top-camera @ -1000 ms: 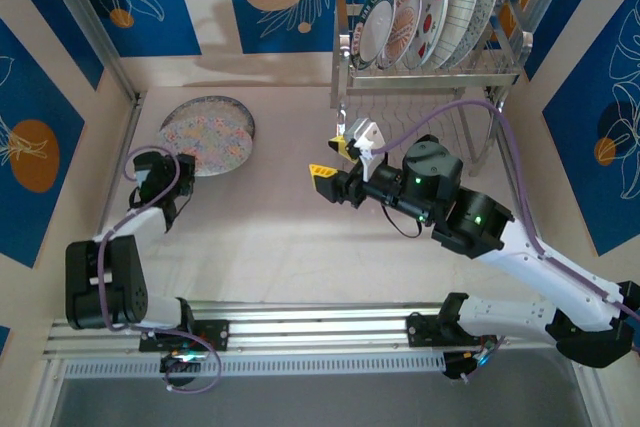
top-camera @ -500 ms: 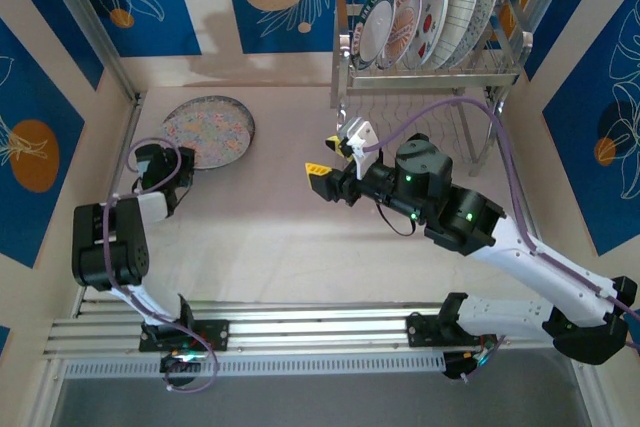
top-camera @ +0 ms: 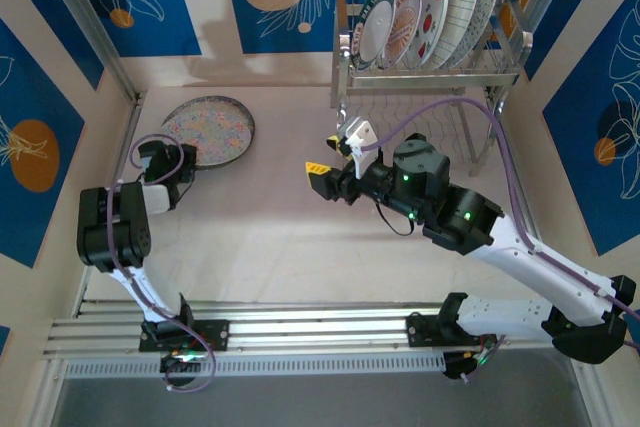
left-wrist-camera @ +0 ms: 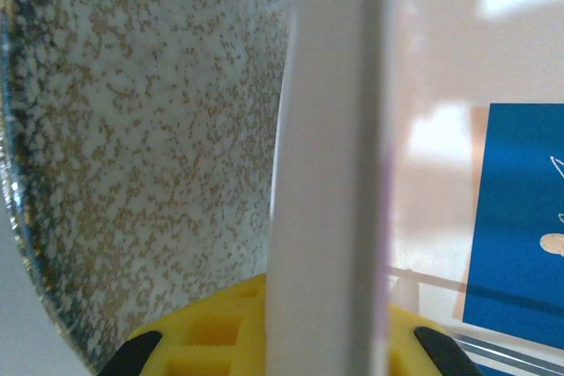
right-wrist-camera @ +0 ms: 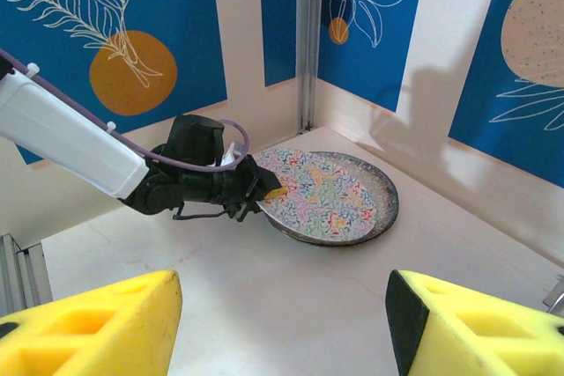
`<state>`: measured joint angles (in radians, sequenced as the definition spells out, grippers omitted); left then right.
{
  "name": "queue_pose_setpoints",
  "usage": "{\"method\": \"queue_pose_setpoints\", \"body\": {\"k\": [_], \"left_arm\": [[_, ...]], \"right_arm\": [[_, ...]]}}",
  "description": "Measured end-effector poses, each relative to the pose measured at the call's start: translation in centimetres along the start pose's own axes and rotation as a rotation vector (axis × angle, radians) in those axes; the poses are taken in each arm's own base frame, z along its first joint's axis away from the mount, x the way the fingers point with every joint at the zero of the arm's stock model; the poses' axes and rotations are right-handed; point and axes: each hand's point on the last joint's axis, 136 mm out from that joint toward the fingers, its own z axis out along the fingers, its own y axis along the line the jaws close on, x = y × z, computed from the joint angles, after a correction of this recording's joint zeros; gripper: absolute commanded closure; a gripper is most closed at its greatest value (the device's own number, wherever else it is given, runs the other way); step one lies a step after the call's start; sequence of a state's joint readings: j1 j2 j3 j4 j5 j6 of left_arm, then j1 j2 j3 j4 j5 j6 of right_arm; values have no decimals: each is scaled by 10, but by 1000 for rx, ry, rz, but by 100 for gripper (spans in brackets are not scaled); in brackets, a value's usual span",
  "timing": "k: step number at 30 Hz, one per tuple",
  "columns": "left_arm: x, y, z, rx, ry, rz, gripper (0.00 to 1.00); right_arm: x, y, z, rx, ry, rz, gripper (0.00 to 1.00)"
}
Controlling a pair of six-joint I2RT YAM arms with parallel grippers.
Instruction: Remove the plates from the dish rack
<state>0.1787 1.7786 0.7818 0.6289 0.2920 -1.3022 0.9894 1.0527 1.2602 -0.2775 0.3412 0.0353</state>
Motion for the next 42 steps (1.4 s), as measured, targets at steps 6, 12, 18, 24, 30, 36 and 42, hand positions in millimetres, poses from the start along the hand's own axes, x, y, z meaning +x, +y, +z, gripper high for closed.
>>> {"method": "queue_pose_setpoints", "body": {"k": [6, 12, 18, 24, 30, 36, 42], "left_arm": [[-2, -1, 7, 11, 4, 2, 88], [-1, 0, 12, 19, 16, -4, 79], [-2, -5, 15, 31, 20, 0, 75], [-3, -12, 18, 43, 34, 2, 63], [-2, -9, 20, 0, 57, -20, 47], [2, 1, 19, -97, 95, -48, 40], [3, 4, 16, -177, 122, -71, 38]], "right_arm": [[2, 0, 3, 0, 8, 0, 35], [5, 0, 5, 1, 17, -1, 35], [6, 0, 6, 1, 22, -1, 35], [6, 0, 7, 5, 22, 9, 35], [6, -3, 7, 19, 22, 16, 35], [6, -4, 7, 27, 22, 21, 35], [6, -4, 7, 27, 22, 24, 35]]}}
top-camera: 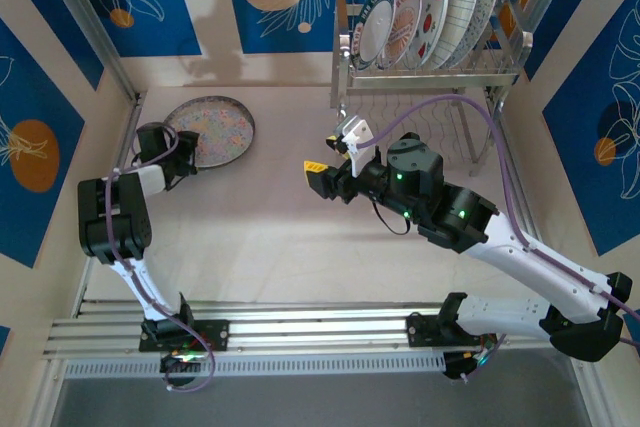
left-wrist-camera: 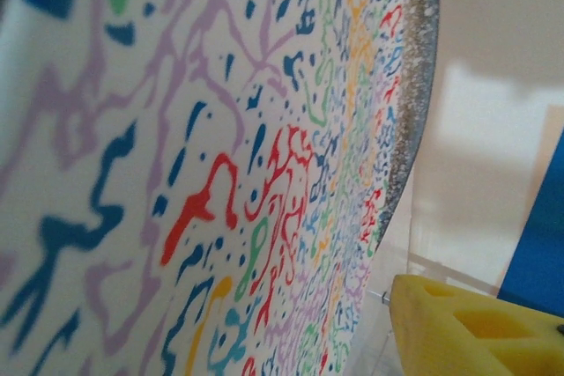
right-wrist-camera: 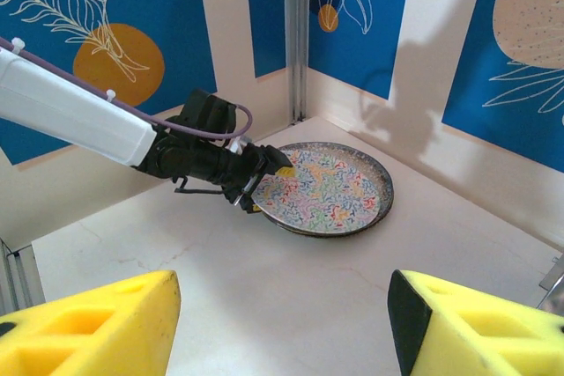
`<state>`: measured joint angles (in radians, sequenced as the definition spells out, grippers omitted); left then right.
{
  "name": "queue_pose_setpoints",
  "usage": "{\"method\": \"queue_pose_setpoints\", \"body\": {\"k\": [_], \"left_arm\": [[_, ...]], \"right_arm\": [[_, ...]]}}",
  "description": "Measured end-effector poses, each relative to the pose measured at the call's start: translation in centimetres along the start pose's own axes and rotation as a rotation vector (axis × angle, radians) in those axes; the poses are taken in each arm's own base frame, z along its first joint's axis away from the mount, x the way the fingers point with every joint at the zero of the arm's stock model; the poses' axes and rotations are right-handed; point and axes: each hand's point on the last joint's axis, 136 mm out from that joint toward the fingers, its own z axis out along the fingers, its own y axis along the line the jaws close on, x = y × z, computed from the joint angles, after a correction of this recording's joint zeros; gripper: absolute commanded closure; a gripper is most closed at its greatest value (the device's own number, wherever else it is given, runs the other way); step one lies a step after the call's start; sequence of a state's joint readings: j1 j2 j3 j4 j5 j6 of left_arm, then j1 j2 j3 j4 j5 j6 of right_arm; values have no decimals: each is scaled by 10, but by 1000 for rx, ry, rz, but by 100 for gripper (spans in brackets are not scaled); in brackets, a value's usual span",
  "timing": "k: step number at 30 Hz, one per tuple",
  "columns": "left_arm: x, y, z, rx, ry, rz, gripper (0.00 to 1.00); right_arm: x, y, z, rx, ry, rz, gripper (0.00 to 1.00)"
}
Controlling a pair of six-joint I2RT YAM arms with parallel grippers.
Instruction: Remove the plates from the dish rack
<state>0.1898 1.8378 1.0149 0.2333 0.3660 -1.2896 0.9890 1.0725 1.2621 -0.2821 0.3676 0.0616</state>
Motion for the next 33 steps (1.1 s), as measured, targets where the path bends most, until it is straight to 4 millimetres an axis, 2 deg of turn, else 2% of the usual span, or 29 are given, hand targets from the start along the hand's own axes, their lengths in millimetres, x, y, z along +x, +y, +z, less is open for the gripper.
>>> {"method": "queue_pose_setpoints", "body": {"k": [27, 33], "left_arm": [[2, 21, -15, -240, 45, -4, 31], [-3, 12, -18, -251, 40, 13, 29]], "right_arm": [[0, -2, 0, 11, 0, 0, 35], [1, -2, 0, 12, 3, 7, 35]]}}
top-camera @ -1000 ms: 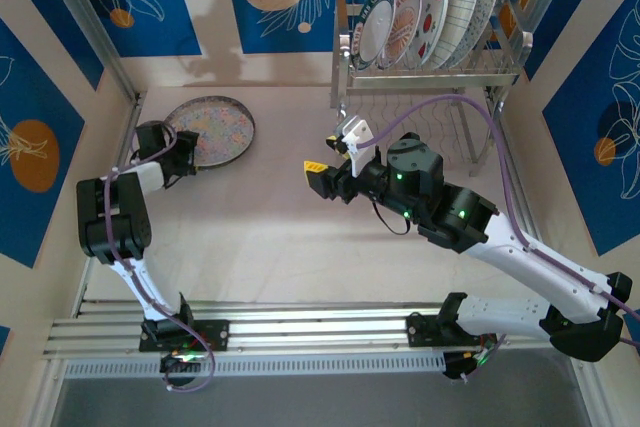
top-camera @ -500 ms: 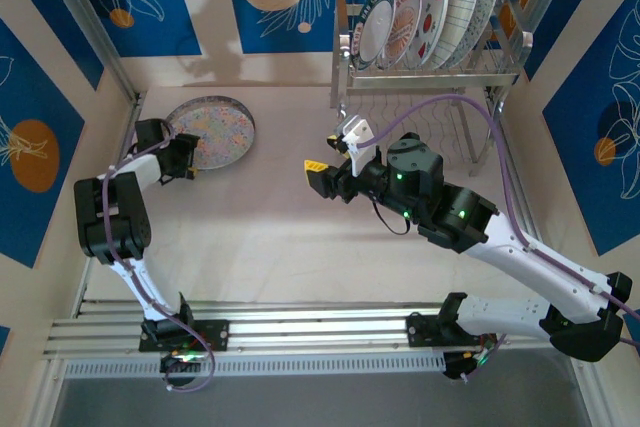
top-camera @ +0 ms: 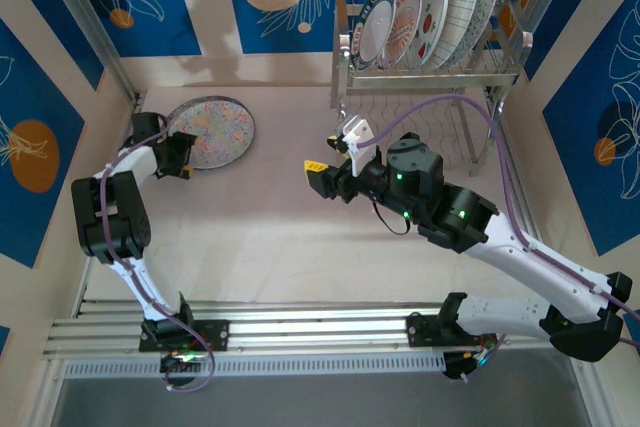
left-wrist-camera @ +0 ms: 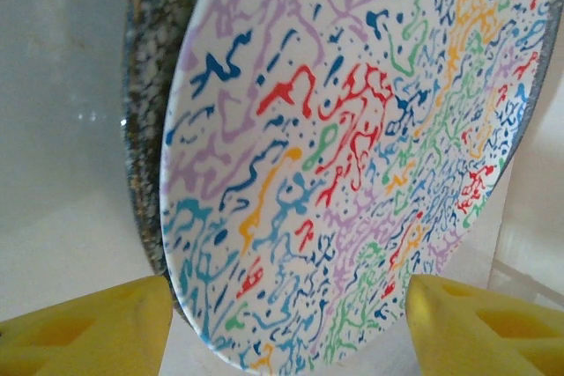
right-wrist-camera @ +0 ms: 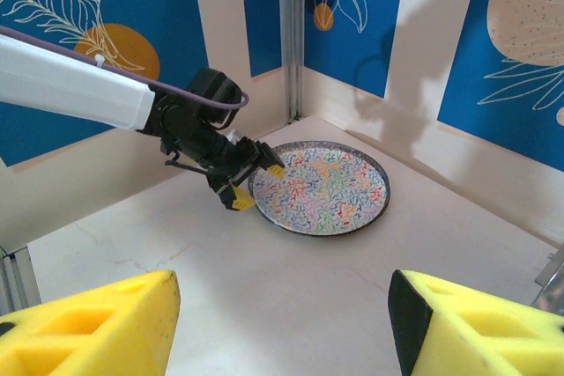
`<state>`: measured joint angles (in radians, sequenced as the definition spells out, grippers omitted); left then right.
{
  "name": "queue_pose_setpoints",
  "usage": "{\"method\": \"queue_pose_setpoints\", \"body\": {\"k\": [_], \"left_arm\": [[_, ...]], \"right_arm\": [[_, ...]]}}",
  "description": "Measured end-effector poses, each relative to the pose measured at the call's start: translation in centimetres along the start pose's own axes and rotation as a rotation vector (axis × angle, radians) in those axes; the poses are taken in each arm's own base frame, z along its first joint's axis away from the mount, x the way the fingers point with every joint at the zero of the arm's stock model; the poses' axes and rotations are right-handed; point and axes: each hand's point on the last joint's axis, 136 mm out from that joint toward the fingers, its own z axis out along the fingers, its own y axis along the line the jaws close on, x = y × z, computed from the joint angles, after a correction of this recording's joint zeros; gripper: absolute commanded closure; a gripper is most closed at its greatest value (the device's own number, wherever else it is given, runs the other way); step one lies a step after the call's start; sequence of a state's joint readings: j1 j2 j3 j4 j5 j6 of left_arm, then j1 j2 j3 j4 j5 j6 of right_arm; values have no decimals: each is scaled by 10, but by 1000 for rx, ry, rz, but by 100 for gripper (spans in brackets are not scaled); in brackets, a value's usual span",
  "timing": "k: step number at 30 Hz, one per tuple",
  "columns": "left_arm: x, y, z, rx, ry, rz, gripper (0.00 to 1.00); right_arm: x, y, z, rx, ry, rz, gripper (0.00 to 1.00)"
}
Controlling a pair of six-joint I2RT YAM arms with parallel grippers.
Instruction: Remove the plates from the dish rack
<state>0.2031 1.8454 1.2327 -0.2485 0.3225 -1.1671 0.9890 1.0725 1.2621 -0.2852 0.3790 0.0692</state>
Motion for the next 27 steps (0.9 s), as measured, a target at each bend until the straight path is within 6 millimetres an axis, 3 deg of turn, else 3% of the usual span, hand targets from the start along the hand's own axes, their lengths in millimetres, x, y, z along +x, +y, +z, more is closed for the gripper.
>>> {"method": "queue_pose_setpoints", "body": {"k": [5, 16, 21, 25, 27], "left_arm": [[-6, -14, -3, 18, -11, 19, 29], [-8, -6, 3, -25, -4, 23, 25], [-5, -15, -12, -10, -17, 46, 22], [8, -47, -44, 64, -50, 109, 22], [23, -72, -62, 122, -59, 161, 21]], "right_arm": [[0, -1, 0, 3, 0, 4, 35], [3, -4, 0, 25, 10, 8, 34], [4, -17, -4, 99, 33, 4, 32], [-31, -48, -24, 228, -14, 13, 32], [-61, -83, -48, 344, -70, 47, 32]]}}
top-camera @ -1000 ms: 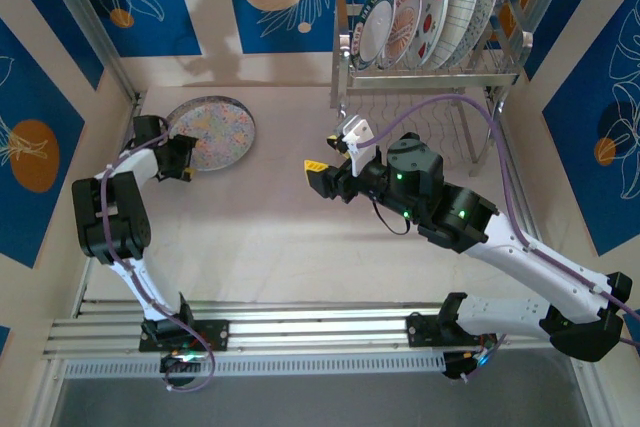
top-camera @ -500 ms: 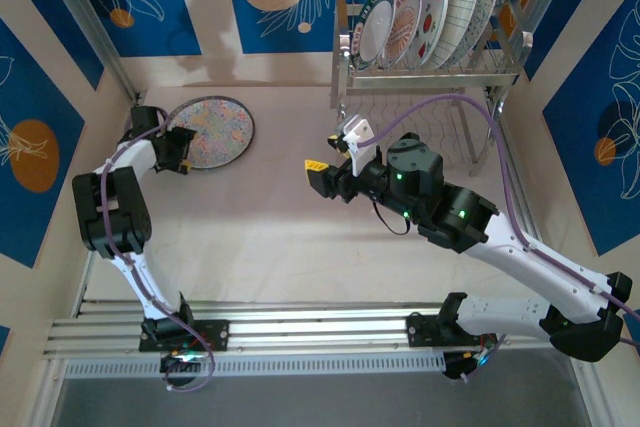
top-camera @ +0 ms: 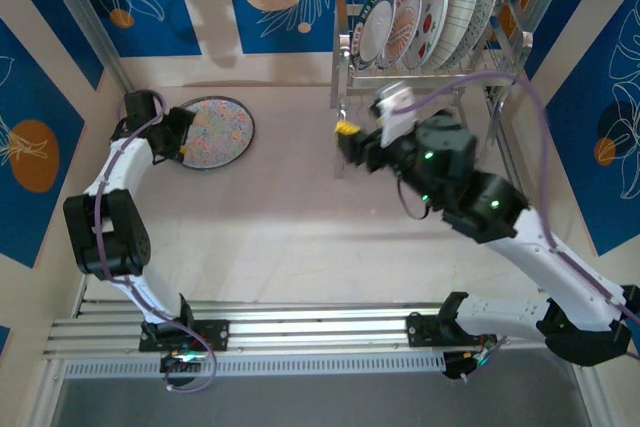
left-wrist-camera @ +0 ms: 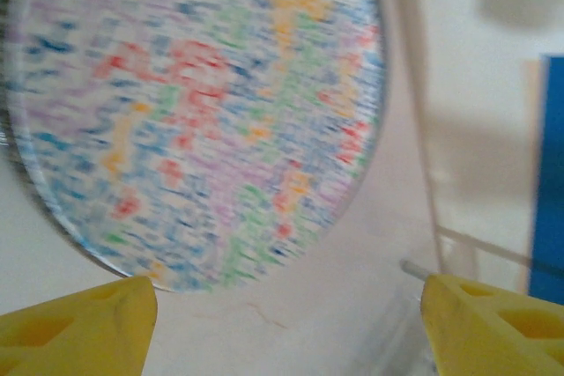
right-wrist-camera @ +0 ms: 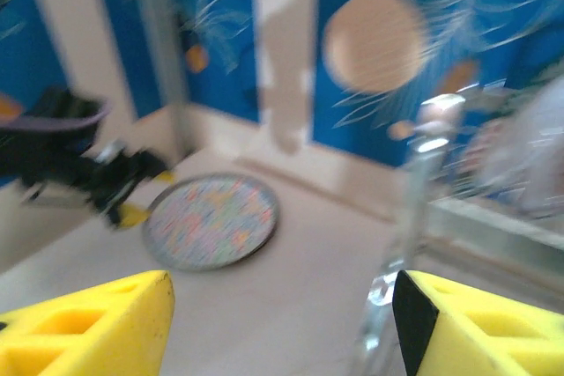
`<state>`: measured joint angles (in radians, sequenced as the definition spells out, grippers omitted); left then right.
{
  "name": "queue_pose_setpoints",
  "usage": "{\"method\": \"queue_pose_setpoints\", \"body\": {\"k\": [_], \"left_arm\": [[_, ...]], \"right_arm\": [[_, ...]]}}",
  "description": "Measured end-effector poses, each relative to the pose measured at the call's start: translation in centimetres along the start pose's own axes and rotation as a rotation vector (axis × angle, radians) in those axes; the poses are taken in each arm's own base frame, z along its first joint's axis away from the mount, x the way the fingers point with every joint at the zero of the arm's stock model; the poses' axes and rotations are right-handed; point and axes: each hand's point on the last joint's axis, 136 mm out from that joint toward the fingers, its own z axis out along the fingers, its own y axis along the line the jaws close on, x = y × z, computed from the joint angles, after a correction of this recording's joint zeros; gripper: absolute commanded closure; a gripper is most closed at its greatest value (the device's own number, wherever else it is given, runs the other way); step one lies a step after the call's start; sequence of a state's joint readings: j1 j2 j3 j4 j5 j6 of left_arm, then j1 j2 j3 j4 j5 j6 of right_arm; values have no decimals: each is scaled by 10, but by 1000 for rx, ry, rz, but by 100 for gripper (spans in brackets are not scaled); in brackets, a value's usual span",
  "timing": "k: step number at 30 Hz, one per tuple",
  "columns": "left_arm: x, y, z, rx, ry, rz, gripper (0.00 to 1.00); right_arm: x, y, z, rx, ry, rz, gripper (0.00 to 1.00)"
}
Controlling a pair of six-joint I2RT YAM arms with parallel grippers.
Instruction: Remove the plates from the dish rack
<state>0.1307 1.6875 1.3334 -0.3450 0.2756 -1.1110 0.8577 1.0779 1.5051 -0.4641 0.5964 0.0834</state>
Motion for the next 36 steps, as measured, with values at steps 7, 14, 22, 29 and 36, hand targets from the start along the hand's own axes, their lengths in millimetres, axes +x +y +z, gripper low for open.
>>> {"method": "queue_pose_setpoints", "body": {"k": [7, 14, 22, 29, 36], "left_arm": [[75, -105, -55, 231, 23, 269, 19], [173, -180, -137, 522, 47, 571, 16], [255, -213, -230, 806, 28, 845, 9], [266, -224, -289, 970, -106, 988, 7], [263, -229, -299, 1000, -181, 1030, 7]], "right_arm": [[-47, -142, -53, 413, -88, 163, 32], [-57, -218, -65, 568, -110, 333, 35], [-48, -264, -14, 466, -70, 443, 37], [-55, -276, 10, 360, -96, 424, 40], [-61, -281, 27, 299, -104, 377, 43]]}}
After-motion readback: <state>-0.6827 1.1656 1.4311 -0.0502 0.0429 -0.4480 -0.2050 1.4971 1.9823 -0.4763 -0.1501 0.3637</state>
